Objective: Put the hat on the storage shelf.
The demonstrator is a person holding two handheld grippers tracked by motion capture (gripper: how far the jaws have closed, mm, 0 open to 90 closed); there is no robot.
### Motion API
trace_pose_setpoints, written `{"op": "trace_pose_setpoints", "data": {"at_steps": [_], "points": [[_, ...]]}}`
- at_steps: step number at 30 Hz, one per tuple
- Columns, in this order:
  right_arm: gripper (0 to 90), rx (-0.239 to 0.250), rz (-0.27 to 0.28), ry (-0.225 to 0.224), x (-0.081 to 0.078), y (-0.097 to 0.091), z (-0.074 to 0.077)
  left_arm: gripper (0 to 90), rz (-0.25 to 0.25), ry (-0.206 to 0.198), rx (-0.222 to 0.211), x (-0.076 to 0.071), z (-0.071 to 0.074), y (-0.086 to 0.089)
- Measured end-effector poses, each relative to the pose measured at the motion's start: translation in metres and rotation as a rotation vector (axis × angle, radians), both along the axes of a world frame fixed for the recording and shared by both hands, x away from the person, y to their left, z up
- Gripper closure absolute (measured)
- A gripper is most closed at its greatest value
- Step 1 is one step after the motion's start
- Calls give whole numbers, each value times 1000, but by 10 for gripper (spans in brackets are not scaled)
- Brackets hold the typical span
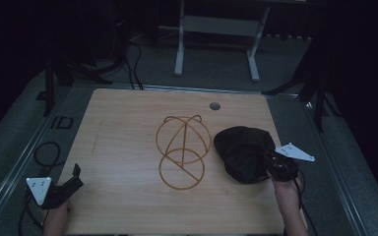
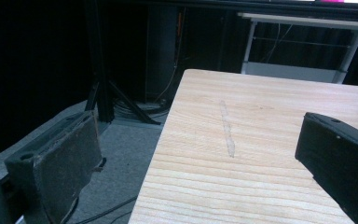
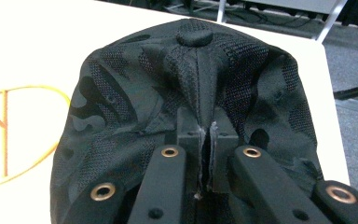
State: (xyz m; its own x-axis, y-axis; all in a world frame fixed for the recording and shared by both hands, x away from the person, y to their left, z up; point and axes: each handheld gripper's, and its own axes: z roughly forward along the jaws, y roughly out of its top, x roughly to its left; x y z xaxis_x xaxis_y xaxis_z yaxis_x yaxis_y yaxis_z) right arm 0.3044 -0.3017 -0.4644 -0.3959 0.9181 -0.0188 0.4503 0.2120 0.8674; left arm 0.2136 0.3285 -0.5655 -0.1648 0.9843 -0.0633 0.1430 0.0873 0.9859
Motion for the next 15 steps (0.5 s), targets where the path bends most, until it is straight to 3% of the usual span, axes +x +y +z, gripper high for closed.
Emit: {"op": "trace_pose_setpoints", "data": {"at_steps": [15], "points": [[864,8,-4,-73,-6,-4,43,6,1,1,0,0,0,0]]}}
